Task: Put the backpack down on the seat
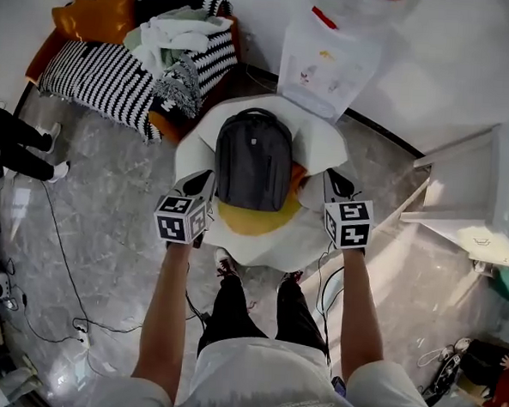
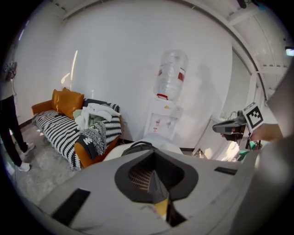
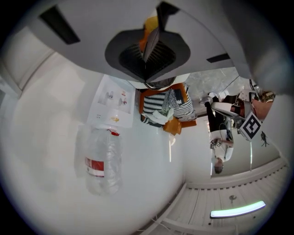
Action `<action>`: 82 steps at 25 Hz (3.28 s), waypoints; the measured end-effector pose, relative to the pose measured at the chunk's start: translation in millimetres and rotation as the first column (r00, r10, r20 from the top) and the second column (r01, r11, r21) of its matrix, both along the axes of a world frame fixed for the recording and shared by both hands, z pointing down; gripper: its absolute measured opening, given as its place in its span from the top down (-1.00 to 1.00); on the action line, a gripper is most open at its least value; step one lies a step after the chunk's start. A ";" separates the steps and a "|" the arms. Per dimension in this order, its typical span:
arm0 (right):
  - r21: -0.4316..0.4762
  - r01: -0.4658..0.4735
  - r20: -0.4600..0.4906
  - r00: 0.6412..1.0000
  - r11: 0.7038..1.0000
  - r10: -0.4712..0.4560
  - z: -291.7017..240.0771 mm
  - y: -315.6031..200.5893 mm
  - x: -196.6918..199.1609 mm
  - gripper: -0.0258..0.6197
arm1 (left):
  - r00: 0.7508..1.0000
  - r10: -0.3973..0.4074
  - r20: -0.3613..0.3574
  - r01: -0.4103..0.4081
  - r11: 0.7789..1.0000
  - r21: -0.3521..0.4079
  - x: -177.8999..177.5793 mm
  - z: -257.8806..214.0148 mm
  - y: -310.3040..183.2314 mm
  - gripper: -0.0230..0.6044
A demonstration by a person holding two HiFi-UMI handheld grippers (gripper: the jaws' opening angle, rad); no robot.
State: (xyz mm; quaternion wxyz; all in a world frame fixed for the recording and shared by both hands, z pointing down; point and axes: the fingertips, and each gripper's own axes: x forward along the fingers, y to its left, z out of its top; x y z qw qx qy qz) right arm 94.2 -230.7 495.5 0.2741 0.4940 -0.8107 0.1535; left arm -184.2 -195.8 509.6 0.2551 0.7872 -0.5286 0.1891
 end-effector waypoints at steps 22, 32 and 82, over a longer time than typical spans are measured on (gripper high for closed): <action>0.177 0.072 -0.046 0.997 0.982 -0.065 -152.4 4.2 -6.5 0.91 | 0.994 0.056 0.089 -0.077 0.966 0.247 20.0 -160.3 4.1 0.94; 0.290 0.092 -0.003 0.995 0.952 -0.095 -228.0 -0.4 -11.6 0.91 | 0.990 0.047 0.129 -0.095 0.914 0.394 24.9 -242.1 1.7 0.94; 0.567 0.277 -0.034 0.949 0.776 -0.315 -380.8 48.5 -69.7 0.91 | 0.974 0.030 0.226 -0.171 0.747 0.642 29.2 -395.2 45.7 0.94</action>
